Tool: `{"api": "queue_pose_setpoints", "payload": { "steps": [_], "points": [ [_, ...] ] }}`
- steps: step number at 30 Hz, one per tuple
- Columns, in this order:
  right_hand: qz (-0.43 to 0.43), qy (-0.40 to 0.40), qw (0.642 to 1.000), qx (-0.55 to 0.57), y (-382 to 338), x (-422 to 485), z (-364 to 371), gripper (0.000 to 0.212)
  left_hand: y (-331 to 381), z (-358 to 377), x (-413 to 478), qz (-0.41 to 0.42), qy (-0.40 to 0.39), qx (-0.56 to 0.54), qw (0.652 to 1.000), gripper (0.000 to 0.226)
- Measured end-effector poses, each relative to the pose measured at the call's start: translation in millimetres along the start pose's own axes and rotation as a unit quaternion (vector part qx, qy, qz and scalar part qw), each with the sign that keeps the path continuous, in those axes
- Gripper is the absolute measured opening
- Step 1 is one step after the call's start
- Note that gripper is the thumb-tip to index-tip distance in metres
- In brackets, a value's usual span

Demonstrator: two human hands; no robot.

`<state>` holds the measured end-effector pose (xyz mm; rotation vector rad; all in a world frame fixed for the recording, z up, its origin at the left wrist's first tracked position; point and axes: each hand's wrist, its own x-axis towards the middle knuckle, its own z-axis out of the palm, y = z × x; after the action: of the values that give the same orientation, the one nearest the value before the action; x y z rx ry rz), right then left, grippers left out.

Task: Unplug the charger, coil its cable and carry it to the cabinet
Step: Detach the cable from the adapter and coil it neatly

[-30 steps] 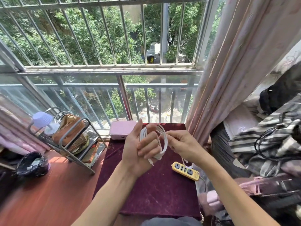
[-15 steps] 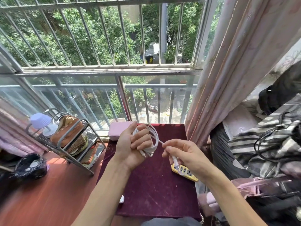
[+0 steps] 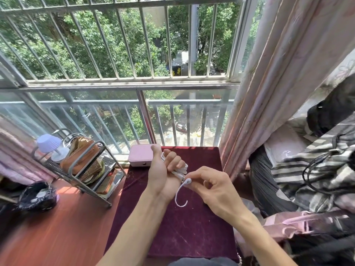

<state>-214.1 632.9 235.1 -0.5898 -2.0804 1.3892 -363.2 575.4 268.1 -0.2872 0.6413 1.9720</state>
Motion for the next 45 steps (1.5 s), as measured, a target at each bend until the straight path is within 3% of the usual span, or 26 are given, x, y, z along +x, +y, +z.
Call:
{"api": "queue_pose_setpoints", "payload": {
  "steps": [4,8,12,16,19,24,26,29,34,40,45],
  "points": [
    [-0.037,0.018,0.999,-0.036,4,1,3,0.011,-4,4,2,0.04,0.03,0.011,0.999,0.054],
    [0.057,0.056,0.984,0.157,9,6,5,0.011,-6,5,4,0.055,0.027,0.026,0.998,0.05],
    [0.094,0.004,0.969,0.228,15,15,-7,0.01,-4,0,6,0.04,-0.013,0.06,0.997,0.041],
    [0.091,-0.032,0.97,0.222,13,19,-9,0.013,-14,-1,7,0.089,-0.038,0.156,0.983,0.043],
    [0.095,0.014,0.97,0.225,9,21,-6,0.026,-21,-1,7,0.114,-0.055,0.183,0.975,0.047],
    [0.065,0.104,0.969,0.213,7,17,7,0.027,-27,-1,1,0.148,-0.049,0.208,0.966,0.049],
    [0.043,0.142,0.974,0.174,7,14,13,0.019,-31,2,-1,0.162,-0.033,0.186,0.969,0.048],
    [-0.068,0.181,0.98,0.037,8,9,22,0.015,-35,3,-2,0.168,-0.017,0.163,0.972,0.047],
    [-0.182,0.218,0.938,-0.201,4,3,30,0.022,-29,6,-6,0.089,-0.019,0.067,0.994,0.051],
    [-0.25,0.165,0.911,-0.282,1,8,19,0.024,-24,5,-8,0.086,-0.021,0.048,0.995,0.07],
    [-0.276,0.136,0.906,-0.289,-1,16,8,0.03,-20,3,-8,0.036,-0.041,0.046,0.997,0.069]
  ]
}}
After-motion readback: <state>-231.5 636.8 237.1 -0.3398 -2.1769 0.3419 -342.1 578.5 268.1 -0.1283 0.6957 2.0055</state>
